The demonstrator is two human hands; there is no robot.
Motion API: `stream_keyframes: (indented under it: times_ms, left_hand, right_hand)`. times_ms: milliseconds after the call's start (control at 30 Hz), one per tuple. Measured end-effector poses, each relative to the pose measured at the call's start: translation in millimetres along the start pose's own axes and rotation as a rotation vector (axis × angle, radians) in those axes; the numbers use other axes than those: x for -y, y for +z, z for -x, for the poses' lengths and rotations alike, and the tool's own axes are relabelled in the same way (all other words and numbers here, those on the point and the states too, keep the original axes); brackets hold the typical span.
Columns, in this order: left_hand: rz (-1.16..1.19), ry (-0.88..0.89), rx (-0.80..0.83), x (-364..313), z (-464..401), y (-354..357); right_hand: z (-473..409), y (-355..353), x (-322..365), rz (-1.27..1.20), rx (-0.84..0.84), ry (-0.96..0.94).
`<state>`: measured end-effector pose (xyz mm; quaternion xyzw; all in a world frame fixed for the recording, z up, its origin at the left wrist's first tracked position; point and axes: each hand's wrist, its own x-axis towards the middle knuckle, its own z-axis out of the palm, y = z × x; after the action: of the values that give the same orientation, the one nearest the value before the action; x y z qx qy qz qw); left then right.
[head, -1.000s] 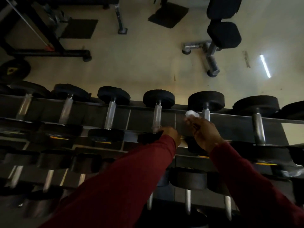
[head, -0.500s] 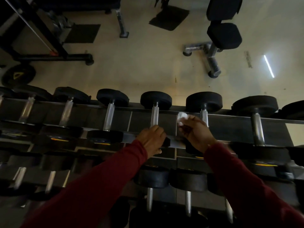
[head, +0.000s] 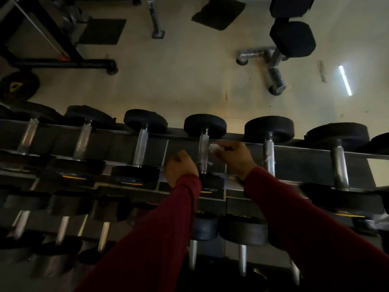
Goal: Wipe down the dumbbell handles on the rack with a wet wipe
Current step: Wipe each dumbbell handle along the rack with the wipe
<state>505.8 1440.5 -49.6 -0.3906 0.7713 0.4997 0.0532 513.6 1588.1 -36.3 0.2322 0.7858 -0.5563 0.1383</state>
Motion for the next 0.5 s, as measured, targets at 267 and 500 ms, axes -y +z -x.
stream_keyframes:
  times_ms: [267,500]
  left_hand:
    - [-0.039,0.049,-0.053,7,-8,4]
    - [-0.118,0.101,-0.056,9,-10,5]
  right_hand:
    - [-27,20,16,0.081,-0.237,-0.07]
    - [3,25,-17,0.164,-0.066,0.157]
